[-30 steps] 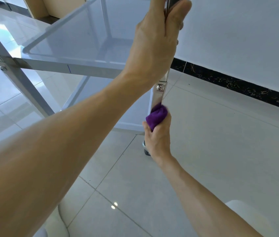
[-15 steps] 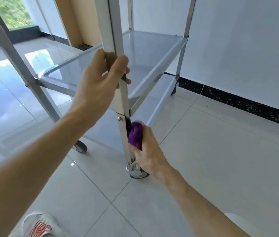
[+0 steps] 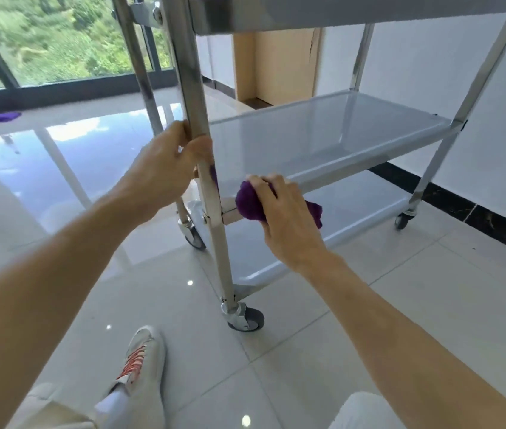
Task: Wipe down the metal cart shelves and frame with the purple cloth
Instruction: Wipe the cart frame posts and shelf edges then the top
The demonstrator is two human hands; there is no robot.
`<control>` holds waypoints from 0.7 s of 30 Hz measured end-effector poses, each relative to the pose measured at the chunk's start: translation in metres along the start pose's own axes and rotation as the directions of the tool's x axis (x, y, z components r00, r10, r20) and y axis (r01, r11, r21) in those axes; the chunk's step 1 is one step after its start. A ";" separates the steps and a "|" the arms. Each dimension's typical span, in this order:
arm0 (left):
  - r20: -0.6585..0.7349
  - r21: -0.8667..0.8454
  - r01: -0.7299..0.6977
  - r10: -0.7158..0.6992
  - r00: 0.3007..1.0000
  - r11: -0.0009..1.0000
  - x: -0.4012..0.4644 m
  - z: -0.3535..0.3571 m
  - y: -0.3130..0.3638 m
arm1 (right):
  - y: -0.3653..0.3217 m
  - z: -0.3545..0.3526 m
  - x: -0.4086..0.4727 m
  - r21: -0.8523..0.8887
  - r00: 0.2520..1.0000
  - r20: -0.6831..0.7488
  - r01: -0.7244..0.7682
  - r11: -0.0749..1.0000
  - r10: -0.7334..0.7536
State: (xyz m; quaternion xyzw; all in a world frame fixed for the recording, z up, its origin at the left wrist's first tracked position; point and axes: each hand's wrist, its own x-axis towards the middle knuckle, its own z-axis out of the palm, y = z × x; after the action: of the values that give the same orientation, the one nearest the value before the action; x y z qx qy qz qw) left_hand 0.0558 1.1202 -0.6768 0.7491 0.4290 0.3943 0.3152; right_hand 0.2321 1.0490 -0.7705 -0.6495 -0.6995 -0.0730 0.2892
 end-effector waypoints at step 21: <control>-0.226 -0.057 0.011 -0.024 0.974 0.998 -0.035 -0.127 -0.073 | -0.139 0.062 0.056 0.151 0.921 0.224 0.291 0.945 -0.319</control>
State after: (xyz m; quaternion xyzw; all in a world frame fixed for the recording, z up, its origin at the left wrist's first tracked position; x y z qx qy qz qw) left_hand -0.0931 1.1381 -0.6851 0.6864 0.4575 0.4862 0.2883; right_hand 0.0817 1.1064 -0.7557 -0.5188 -0.8254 0.0039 0.2225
